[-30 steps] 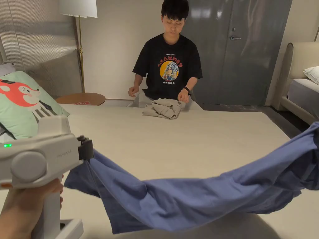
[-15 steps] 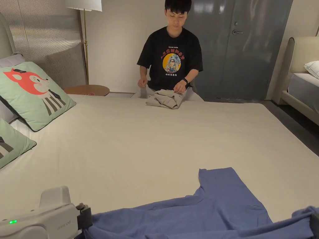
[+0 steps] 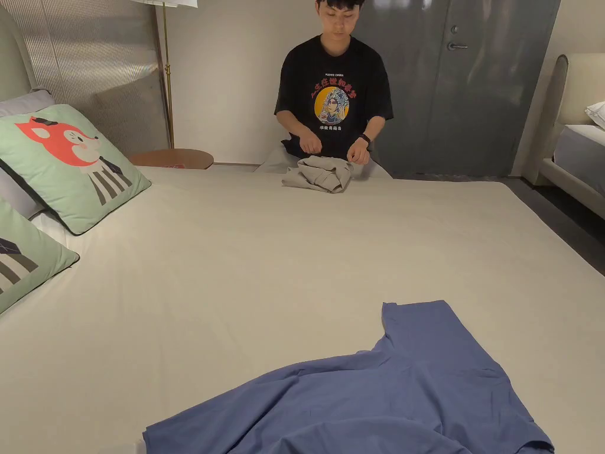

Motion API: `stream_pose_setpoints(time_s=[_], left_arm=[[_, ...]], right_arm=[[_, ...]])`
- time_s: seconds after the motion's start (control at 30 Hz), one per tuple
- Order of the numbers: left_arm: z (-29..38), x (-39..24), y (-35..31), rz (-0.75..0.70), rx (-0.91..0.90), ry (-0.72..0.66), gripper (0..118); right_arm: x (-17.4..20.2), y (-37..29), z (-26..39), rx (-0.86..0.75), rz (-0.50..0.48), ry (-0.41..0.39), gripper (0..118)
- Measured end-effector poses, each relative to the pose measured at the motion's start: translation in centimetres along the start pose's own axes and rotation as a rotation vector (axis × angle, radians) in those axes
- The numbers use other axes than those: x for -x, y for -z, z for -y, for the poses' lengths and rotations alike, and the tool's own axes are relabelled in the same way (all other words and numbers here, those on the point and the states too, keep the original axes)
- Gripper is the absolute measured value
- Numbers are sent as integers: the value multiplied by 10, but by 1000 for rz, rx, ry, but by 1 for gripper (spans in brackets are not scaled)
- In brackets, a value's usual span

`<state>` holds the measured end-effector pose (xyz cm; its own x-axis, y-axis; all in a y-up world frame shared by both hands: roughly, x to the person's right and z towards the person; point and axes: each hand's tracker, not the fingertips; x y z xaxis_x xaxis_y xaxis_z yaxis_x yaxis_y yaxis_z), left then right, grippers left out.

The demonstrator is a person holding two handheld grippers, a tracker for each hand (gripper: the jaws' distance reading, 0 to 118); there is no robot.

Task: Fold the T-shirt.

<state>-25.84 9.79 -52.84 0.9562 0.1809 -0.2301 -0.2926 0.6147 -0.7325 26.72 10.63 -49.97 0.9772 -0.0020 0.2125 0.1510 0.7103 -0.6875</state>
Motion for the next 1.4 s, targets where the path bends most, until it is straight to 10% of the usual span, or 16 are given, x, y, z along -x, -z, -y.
stream_pose_setpoints(time_s=[0.1, 0.17, 0.3, 0.57, 0.63, 0.7, 0.77, 1.17, 1.23, 1.33, 1.4], left_arm=[[6, 0, 2, 6, 6, -13, 5], [7, -6, -7, 3, -26, -21, 18], [-7, -10, -32, 4, -193, 5, 112], [-57, -34, -100, -46, -511, 94, 105], [-63, -38, -116, -17, -585, 90, 77], [-69, -41, -125, -35, -616, 88, 22], [-71, -43, -127, -63, -636, 76, 1], [-79, -20, -59, -55, -324, -16, 1], [-84, -14, -34, -68, -221, -39, 17], [-88, -5, 12, -59, -36, -51, 107], [-87, -1, 36, -52, 10, -69, 107]], right_arm=[[-3, -3, 1, -9, 4, -7, 14], [-4, -9, -4, -28, 13, -16, 59], [2, -30, -29, -182, 9, -20, 83], [44, -78, -95, -548, -47, -66, 84], [55, -87, -105, -600, -84, -81, 70], [65, -91, -112, -622, -119, -73, 28], [72, -93, -115, -638, -119, -69, 1], [91, -61, -118, -574, -163, -98, 1], [93, -51, -116, -552, -160, -101, 1], [95, -41, -114, -526, -157, -103, 1], [95, -33, -115, -508, -153, -102, 1]])
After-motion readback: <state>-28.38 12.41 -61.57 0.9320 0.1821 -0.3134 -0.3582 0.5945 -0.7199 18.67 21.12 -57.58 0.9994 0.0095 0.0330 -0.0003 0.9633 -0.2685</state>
